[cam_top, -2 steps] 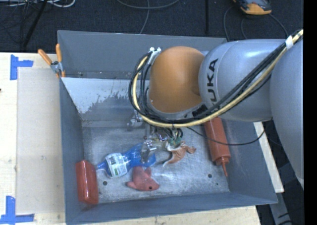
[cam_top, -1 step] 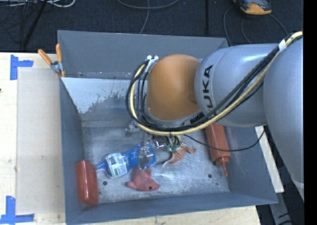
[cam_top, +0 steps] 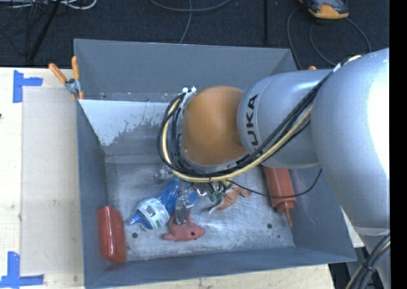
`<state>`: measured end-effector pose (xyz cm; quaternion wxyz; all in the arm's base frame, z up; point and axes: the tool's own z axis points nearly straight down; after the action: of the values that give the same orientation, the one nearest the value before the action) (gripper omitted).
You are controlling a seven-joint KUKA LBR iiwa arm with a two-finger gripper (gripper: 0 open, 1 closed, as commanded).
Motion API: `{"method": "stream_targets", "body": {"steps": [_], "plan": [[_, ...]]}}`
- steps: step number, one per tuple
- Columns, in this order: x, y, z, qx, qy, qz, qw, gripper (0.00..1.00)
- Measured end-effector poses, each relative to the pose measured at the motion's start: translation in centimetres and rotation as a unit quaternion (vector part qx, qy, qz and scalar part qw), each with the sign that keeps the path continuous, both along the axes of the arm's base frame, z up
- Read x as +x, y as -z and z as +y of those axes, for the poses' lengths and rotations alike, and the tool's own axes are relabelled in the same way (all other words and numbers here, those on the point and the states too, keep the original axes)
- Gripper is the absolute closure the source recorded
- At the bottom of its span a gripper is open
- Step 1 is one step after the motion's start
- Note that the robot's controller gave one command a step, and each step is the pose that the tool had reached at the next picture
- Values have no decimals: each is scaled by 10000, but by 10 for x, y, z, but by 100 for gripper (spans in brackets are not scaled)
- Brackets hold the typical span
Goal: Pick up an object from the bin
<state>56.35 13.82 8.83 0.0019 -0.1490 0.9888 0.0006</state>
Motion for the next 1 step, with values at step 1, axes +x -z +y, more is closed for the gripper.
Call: {"method": "stream_targets", "body": {"steps": [1], "plan": [[-3, 14, 5, 11, -52, -101, 9999, 100]]}}
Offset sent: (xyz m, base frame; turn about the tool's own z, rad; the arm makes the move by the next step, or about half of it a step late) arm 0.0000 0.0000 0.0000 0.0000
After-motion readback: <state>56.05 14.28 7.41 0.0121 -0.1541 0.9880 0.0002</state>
